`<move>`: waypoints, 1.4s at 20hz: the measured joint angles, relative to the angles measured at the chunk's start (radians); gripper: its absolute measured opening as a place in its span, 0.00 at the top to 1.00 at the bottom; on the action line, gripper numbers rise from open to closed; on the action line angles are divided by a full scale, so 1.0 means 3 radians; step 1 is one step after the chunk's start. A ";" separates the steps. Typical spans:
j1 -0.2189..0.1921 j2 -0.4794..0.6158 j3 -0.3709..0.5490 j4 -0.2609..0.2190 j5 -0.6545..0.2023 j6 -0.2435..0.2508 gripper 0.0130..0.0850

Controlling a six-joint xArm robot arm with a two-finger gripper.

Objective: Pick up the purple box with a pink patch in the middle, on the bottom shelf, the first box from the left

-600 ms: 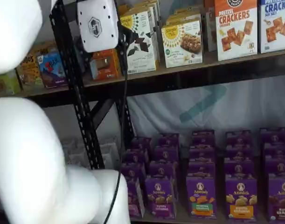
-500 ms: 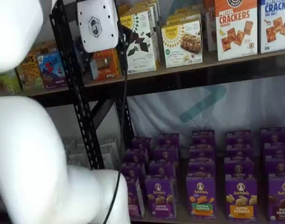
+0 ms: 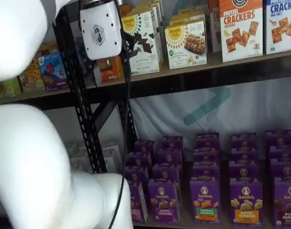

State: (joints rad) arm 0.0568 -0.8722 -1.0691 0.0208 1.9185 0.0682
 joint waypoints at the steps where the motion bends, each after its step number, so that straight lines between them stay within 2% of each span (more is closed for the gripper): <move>1: 0.0039 -0.0015 0.0064 -0.0010 -0.0053 0.0035 0.00; 5: 0.0158 -0.0056 0.0347 -0.0014 -0.0264 0.0155 0.00; 9: 0.0295 -0.0100 0.0674 -0.0090 -0.0552 0.0277 0.00; 15: 0.0424 -0.0093 0.1081 -0.0158 -0.0951 0.0411 0.00; 22: 0.0546 -0.0035 0.1532 -0.0087 -0.1559 0.0546 0.00; 28: 0.0653 0.0137 0.1877 0.0075 -0.2153 0.0612 0.00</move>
State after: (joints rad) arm 0.2529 -0.8311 -0.5061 0.0434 1.2725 0.2519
